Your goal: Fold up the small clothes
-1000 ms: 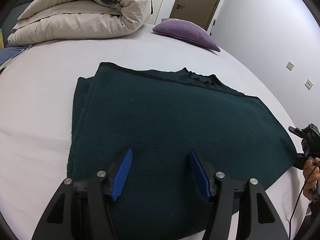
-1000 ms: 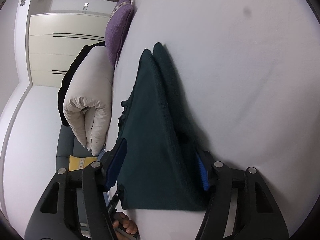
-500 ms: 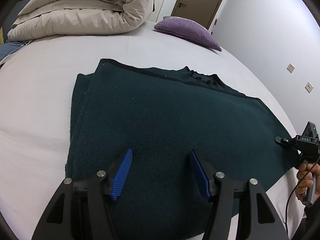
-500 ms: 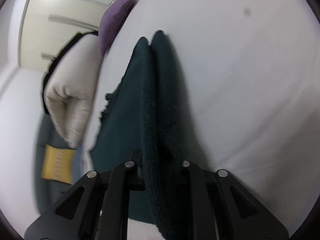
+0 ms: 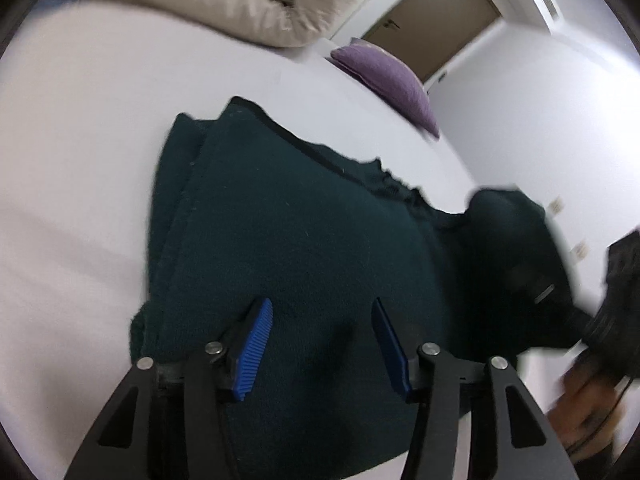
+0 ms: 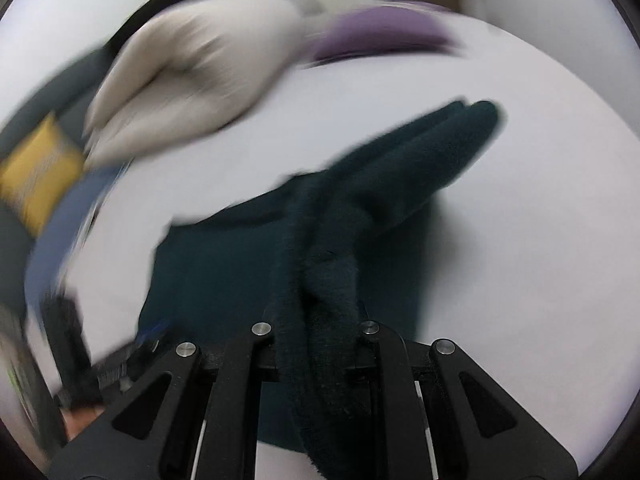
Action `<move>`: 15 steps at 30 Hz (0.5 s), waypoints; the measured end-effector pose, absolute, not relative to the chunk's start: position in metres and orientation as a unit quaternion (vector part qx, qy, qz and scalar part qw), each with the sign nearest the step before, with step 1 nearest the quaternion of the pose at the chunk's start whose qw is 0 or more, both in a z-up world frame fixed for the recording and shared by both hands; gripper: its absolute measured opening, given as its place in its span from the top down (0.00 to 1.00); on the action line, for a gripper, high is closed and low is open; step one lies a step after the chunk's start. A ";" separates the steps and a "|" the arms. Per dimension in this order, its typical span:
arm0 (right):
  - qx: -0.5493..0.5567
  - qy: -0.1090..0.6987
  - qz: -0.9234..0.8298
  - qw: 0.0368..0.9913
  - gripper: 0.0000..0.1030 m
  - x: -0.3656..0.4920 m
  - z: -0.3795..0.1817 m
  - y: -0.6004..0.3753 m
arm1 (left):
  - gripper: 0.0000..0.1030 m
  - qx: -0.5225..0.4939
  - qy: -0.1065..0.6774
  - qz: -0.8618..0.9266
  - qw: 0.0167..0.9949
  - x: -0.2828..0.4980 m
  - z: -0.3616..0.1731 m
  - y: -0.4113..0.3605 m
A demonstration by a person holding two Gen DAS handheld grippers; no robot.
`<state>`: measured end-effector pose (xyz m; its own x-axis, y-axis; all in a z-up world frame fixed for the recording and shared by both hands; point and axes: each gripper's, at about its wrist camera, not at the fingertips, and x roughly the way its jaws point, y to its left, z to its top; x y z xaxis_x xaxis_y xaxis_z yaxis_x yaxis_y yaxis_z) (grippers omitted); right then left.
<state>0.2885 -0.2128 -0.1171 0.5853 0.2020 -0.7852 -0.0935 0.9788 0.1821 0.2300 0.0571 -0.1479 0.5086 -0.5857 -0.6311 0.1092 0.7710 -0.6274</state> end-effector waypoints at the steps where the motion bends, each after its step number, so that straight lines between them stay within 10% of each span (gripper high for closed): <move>1: 0.031 0.458 0.094 0.883 0.90 0.294 -0.124 -0.193 | 0.47 -0.280 0.447 -0.215 0.822 0.231 -0.149 0.062; 15: -0.196 0.431 0.102 0.875 0.89 0.282 -0.182 -0.093 | 0.29 -0.363 0.448 -0.268 0.772 0.254 -0.141 0.060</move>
<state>0.2816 -0.0931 -0.1822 0.6074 0.0096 -0.7943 -0.3483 0.9019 -0.2554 0.2543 0.0601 -0.1405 0.4550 -0.7391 -0.4967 0.0889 0.5927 -0.8005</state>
